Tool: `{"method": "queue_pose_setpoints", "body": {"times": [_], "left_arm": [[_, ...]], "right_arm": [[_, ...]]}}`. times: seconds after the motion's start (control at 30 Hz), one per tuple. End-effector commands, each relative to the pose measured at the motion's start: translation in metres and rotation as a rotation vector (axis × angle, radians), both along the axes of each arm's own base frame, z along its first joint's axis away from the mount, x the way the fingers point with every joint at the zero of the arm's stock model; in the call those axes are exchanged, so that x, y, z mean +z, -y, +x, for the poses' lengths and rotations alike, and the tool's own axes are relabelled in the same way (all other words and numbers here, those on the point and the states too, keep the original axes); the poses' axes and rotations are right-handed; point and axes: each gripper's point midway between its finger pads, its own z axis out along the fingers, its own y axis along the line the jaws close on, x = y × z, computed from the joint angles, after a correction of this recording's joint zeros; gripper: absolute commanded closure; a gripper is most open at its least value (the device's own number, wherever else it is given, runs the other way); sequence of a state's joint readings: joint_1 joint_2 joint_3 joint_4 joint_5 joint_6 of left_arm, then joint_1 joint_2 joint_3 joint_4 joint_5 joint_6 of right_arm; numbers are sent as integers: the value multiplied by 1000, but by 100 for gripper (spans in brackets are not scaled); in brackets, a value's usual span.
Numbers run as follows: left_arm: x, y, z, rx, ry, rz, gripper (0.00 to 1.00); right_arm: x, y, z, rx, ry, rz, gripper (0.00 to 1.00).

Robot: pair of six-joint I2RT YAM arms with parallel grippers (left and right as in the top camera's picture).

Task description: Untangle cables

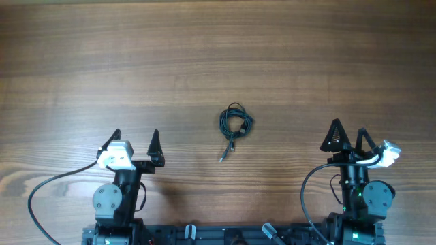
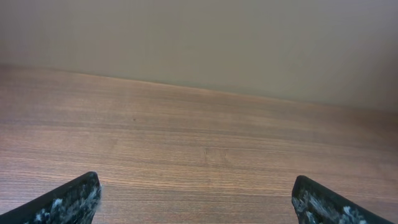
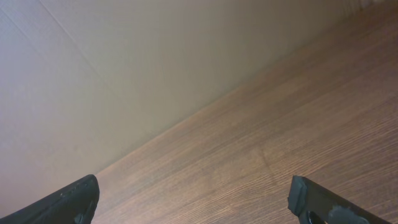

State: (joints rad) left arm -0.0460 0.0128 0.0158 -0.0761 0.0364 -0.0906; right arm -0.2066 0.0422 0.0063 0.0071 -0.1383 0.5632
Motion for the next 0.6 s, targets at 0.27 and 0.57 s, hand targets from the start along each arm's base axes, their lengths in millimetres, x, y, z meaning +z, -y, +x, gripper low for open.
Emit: {"method": "queue_pose_setpoints", "body": {"times": [0.27, 0.57], "left_arm": [[24, 13, -1, -76, 107, -3, 0], [51, 12, -4, -75, 120, -222, 0]], "right_arm": [[0, -2, 0, 12, 2, -10, 0], [0, -2, 0, 12, 2, -10, 0]]}}
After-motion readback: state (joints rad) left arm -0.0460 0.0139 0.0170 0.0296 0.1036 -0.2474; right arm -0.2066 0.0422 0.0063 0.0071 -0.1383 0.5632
